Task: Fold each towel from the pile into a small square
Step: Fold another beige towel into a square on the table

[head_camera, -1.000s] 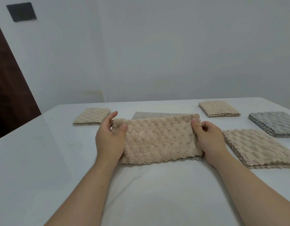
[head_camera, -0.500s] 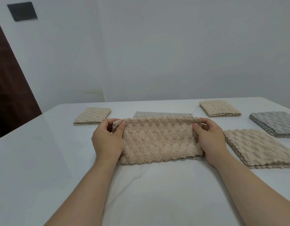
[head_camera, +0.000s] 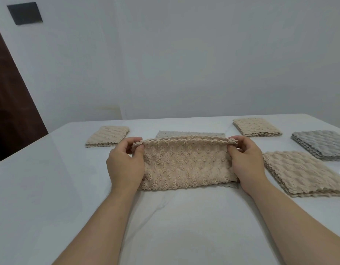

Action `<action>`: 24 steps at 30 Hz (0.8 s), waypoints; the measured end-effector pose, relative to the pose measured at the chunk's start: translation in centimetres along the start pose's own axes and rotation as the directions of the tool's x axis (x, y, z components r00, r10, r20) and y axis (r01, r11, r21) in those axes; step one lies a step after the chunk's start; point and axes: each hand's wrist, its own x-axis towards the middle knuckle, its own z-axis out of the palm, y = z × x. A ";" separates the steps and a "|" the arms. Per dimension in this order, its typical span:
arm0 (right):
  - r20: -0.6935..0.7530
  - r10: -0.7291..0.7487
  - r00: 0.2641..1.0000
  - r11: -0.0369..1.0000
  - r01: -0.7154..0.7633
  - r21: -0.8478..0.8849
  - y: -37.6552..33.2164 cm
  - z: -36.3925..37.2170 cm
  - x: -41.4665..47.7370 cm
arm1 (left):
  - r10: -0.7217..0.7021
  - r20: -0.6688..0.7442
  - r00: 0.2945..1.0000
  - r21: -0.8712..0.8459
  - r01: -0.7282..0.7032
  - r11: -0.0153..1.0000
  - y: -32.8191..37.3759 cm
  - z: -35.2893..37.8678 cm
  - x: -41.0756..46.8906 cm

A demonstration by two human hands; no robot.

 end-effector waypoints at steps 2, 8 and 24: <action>-0.001 0.012 1.000 1.000 -0.012 0.004 -0.4 -0.1 -0.2 | 0.019 -0.005 1.000 0.050 -0.019 0.999 0.1 0.0 -0.1; -0.085 -0.021 0.996 0.993 0.011 -0.114 -0.9 -0.3 -0.3 | 0.100 0.022 0.995 0.136 -0.102 0.985 0.0 -0.1 -0.3; -0.050 -0.024 0.998 0.998 0.021 -0.067 -2.0 -0.2 -1.0 | -0.012 0.041 0.999 0.108 0.007 0.994 0.5 0.3 -0.6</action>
